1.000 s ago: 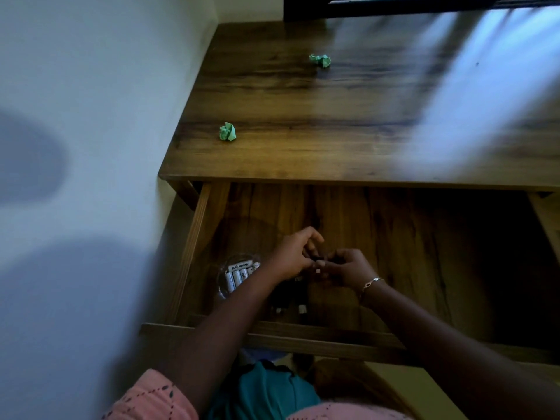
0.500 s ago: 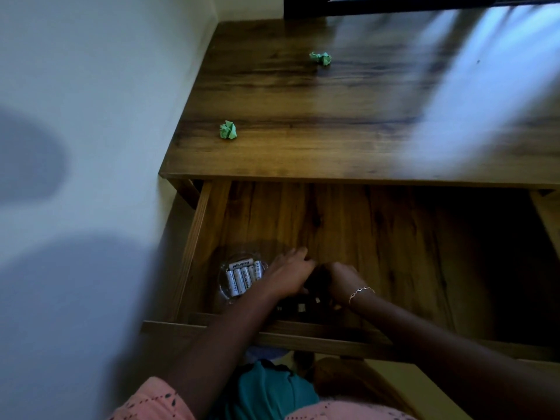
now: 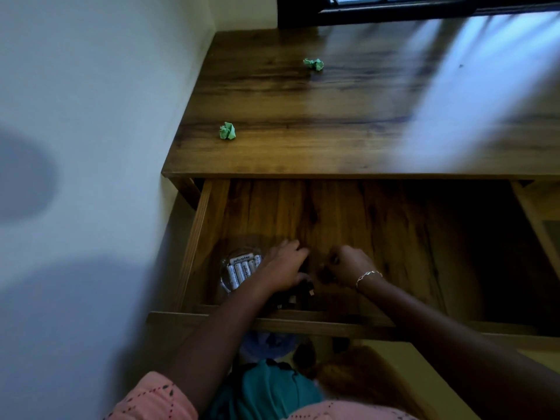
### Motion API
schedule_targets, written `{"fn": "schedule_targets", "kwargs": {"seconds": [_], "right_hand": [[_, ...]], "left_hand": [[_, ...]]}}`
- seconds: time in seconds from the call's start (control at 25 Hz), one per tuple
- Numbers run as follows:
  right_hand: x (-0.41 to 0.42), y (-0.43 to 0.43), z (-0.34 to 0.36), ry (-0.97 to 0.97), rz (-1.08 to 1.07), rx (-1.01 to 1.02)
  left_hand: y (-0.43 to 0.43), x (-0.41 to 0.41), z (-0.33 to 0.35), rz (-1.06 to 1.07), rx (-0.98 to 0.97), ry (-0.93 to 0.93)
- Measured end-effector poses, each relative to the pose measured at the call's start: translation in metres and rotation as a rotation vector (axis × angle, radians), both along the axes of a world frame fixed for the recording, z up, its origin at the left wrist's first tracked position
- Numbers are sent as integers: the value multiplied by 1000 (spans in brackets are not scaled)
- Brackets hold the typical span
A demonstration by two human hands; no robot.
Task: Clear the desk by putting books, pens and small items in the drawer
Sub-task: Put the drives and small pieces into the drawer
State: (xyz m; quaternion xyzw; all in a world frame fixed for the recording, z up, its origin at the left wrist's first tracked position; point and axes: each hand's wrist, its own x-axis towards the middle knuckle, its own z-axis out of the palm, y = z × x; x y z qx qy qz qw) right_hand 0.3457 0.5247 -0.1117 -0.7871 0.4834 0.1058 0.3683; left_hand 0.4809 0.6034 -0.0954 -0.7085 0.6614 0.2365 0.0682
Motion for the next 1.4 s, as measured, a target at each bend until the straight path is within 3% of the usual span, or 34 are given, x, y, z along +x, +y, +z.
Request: {"fn": "schedule_targets", "kwargs": {"seconds": [0.16,0.68,0.96,1.16,1.4], "right_hand": [[-20,-8,18,11,55,-184],[-84,49,35,-104,219,-356],[-113,73,34,-178,498,-670],[-116,66,23,-160,612,-762],[-102,42,23,-130,561,-818]], "left_hand": [[1,-13,8,68,-177,87],[49,-89,27,212,-535,238],[88,-108,11,146,-474,-40],[85,-102,-3,42,-427,-274],[61,-90,-3,58,-539,-302]]}}
